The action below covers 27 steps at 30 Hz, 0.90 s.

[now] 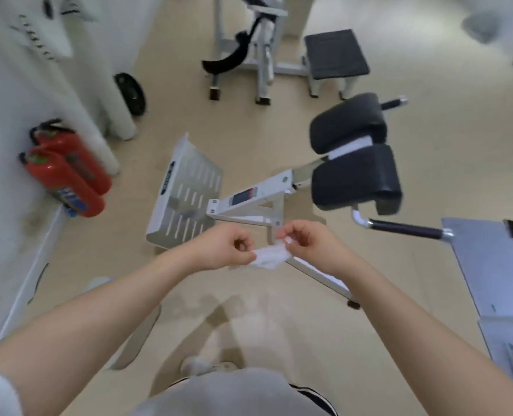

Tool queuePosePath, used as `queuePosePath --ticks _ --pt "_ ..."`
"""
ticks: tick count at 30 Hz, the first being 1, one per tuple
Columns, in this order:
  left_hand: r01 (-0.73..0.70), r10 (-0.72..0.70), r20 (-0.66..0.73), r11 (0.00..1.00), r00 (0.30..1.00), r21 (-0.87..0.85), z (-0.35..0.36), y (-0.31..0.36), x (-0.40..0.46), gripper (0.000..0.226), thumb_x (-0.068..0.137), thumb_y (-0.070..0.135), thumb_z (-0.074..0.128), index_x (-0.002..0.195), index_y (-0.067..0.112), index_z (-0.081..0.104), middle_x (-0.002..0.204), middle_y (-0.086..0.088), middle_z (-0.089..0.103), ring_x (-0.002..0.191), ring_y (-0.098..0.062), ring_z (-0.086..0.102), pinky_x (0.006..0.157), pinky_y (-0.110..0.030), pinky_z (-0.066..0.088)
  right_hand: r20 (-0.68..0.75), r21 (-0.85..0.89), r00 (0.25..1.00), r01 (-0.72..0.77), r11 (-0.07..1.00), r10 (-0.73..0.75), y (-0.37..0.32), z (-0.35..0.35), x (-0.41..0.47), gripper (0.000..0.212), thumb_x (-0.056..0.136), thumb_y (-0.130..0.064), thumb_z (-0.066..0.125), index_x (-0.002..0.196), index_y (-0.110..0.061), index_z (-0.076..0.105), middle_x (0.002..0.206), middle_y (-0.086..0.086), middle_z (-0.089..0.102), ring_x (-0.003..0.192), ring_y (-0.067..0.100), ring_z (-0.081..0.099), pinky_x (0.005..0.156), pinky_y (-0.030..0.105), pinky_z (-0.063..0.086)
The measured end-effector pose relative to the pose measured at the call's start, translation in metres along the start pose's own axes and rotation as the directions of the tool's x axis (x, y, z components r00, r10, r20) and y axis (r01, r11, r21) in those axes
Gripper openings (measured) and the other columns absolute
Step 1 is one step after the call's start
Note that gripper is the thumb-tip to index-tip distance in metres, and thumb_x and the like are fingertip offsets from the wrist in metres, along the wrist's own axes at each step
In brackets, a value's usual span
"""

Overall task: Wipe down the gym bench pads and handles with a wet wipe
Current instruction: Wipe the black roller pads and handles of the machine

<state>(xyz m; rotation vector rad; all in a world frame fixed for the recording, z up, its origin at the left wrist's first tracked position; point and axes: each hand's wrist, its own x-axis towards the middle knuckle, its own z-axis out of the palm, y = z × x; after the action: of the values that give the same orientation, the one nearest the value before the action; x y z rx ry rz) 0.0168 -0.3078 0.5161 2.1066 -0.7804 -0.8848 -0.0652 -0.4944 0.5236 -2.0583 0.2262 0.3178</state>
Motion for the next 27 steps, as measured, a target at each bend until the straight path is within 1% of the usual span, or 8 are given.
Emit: queuePosePath --ticks 4,8,11,14,17,21,24,27 --pt "0.008 0.053 0.236 0.969 0.97 -0.248 0.062 0.045 0.013 0.027 0.081 0.008 0.066 0.061 0.021 0.052 0.066 0.002 0.054 0.06 -0.009 0.048 0.06 -0.018 0.037 -0.014 0.158 0.995 -0.094 0.983 0.097 0.051 -0.05 -0.075 0.043 0.081 0.018 0.045 0.084 -0.023 0.059 0.075 -0.006 0.056 0.07 0.013 0.048 0.071 0.02 0.044" --pt "0.001 0.059 0.228 0.967 0.972 -0.255 0.149 0.095 0.026 0.03 0.086 0.007 0.06 0.063 0.02 0.046 0.055 0.006 0.035 0.051 -0.01 0.026 0.049 -0.019 0.022 -0.189 0.275 0.958 -0.158 0.948 0.214 0.113 -0.095 -0.149 0.038 0.077 0.017 0.041 0.07 -0.015 0.061 0.07 0.004 0.058 0.067 0.019 0.051 0.067 0.025 0.046" --pt "0.053 0.005 0.155 0.927 0.988 -0.371 0.222 0.141 0.033 0.026 0.09 0.007 0.053 0.067 0.016 0.045 0.056 0.003 0.039 0.048 -0.006 0.04 0.064 -0.021 0.046 -0.288 0.403 0.908 -0.172 0.899 0.303 0.151 -0.123 -0.2 0.037 0.08 0.018 0.038 0.067 -0.011 0.056 0.066 0.007 0.052 0.057 0.014 0.047 0.054 0.016 0.043" --pt "0.194 -0.069 0.233 0.8 0.97 -0.567 0.283 0.182 0.04 0.025 0.094 0.007 0.046 0.07 0.014 0.043 0.054 0.005 0.055 0.052 -0.002 0.06 0.078 -0.027 0.052 -0.466 0.438 0.806 -0.149 0.886 0.366 0.183 -0.147 -0.243 0.033 0.085 0.01 0.045 0.071 -0.016 0.059 0.066 0.001 0.055 0.059 0.011 0.047 0.059 0.019 0.04" --pt "0.361 -0.171 0.325 0.59 0.93 -0.722 0.326 0.213 0.053 0.017 0.096 0.013 0.043 0.08 0.012 0.048 0.065 -0.001 0.07 0.07 -0.014 0.071 0.071 -0.024 0.056 -0.645 0.273 0.717 -0.107 0.956 0.264 0.196 -0.165 -0.272 0.02 0.085 -0.002 0.055 0.075 -0.018 0.06 0.069 -0.006 0.058 0.063 0.007 0.051 0.058 0.016 0.041" --pt "0.405 -0.211 0.348 0.377 0.913 -0.833 0.36 0.241 0.083 0.021 0.099 0.02 0.04 0.101 0.006 0.054 0.083 -0.007 0.072 0.072 -0.016 0.071 0.072 -0.026 0.058 -0.495 -0.167 0.869 -0.115 0.979 0.018 0.22 -0.171 -0.287 0.011 0.085 -0.005 0.057 0.082 -0.011 0.066 0.078 0.002 0.064 0.071 0.017 0.053 0.063 0.025 0.04" --pt "0.409 -0.223 0.348 0.375 0.911 -0.832 0.371 0.254 0.115 0.025 0.098 0.028 0.042 0.093 0.009 0.059 0.085 -0.005 0.07 0.066 -0.013 0.07 0.075 -0.027 0.056 -0.488 -0.313 0.868 -0.072 0.947 -0.095 0.244 -0.187 -0.281 0.013 0.086 -0.007 0.055 0.089 -0.008 0.068 0.086 0.006 0.068 0.079 0.025 0.059 0.065 0.026 0.038" --pt "0.345 -0.199 0.281 0.526 0.939 -0.778 0.37 0.264 0.16 0.013 0.093 0.018 0.053 0.084 0.009 0.056 0.066 0.0 0.064 0.056 -0.007 0.063 0.059 -0.018 0.054 -0.352 -0.379 0.925 -0.004 0.925 -0.14 0.258 -0.217 -0.26 0.016 0.088 -0.015 0.054 0.098 -0.013 0.067 0.092 0.003 0.07 0.083 0.025 0.062 0.069 0.034 0.048"
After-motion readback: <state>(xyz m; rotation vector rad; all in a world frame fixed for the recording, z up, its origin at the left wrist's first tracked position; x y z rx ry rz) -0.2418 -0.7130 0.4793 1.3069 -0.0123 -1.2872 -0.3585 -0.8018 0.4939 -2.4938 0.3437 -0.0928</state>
